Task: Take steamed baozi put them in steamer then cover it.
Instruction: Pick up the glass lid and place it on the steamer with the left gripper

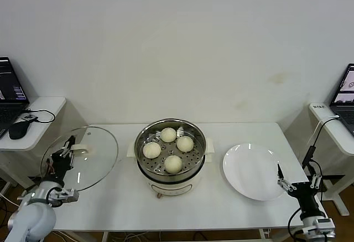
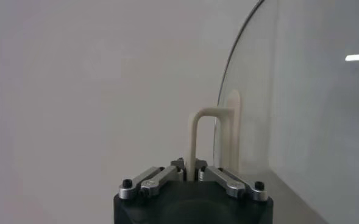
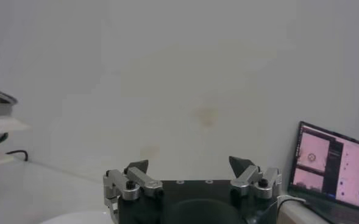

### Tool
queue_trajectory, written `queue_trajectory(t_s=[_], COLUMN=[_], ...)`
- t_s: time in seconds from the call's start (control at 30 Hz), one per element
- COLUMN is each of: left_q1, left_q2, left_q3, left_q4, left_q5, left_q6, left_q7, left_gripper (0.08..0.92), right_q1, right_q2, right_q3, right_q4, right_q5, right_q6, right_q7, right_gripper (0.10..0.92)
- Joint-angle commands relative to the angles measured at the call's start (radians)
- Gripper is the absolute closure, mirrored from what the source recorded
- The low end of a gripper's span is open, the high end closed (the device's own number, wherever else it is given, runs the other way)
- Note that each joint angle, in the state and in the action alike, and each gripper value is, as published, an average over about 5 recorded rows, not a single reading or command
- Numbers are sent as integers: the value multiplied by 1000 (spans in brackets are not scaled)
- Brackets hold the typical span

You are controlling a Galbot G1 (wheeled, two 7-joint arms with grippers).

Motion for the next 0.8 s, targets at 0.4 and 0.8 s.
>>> queue_trajectory(t_s=[0.4,0.8], left_q1=[-441,-501], left_q2=[-93,-248], left_q3=[530,644], left_q4=[-114,-55], left_q5=[131,304], left_q6=[306,332], left_q7=[261,327], left_gripper=[844,844], right_q1=[67,78], right_q2=[71,88], right_q3=[-81,-96], right_q4=[-75,-96], right_q5=[-248,-271], right_q6=[-4,0], right_q7=[50,54], right_gripper=[203,203])
